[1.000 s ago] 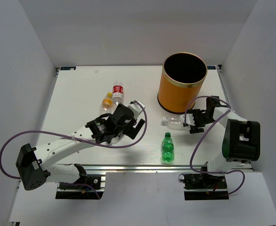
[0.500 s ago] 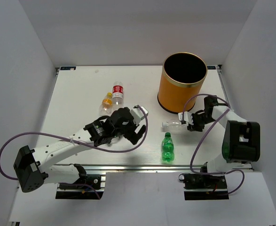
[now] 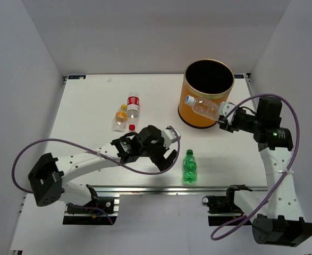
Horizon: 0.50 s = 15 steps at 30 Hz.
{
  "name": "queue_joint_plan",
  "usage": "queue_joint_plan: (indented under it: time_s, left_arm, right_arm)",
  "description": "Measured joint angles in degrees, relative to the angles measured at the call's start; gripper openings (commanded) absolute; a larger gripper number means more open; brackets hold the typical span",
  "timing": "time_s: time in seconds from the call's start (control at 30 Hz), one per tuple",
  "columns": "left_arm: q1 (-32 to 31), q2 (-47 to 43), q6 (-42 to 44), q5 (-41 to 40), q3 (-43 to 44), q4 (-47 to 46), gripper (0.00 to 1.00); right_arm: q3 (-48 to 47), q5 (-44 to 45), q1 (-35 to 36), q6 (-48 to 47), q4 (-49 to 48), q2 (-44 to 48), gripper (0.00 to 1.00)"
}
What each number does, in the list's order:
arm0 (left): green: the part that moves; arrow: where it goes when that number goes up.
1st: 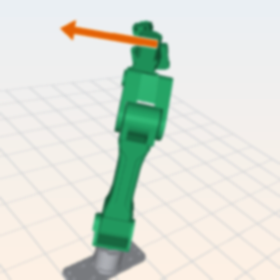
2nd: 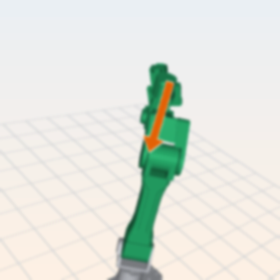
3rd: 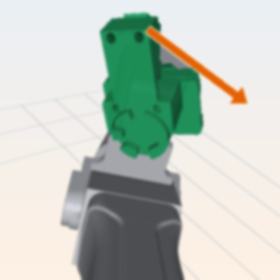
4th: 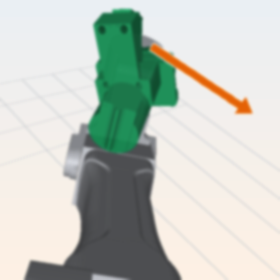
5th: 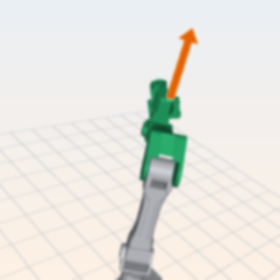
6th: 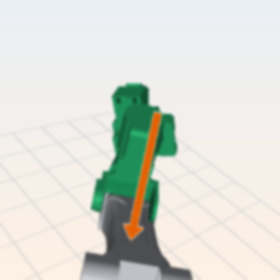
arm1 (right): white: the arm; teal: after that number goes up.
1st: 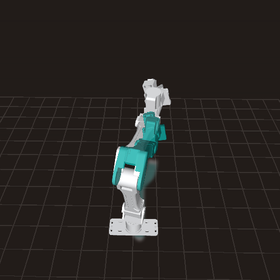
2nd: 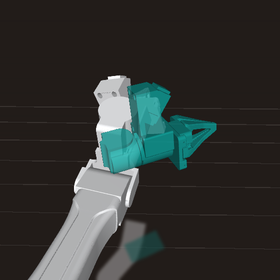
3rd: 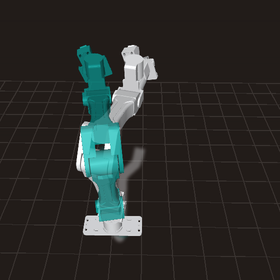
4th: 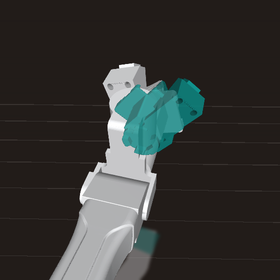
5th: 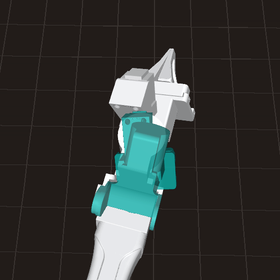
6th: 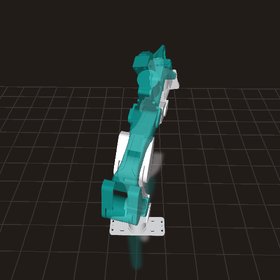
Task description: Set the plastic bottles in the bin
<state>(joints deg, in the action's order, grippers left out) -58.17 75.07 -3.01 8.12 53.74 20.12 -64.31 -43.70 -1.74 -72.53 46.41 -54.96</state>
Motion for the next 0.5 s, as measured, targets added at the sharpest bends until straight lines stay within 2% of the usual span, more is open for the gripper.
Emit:
queue_joint_plan:
  time_s: [0.17,0.33,0.43,0.5]
  left_arm:
    - [-3.0,6.7,-4.9,-3.7,2.1,-1.6,1.00]
    - [-5.2,10.8,-10.6,-8.6,4.7,-3.7,1.00]
    - [-6.1,12.7,-13.9,-11.0,6.7,-4.7,1.00]
    - [-6.6,14.6,-15.8,-12.4,8.6,-5.0,1.00]
  right_arm:
    - [-1.0,1.5,0.0,20.1,-16.6,-0.1,0.08]
    - [-8.5,3.6,0.0,34.3,-27.8,-9.2,0.11]
    - [-15.3,3.5,0.0,39.6,-30.5,-16.7,0.23]
    - [-19.8,3.2,0.0,41.6,-31.4,-22.0,0.38]
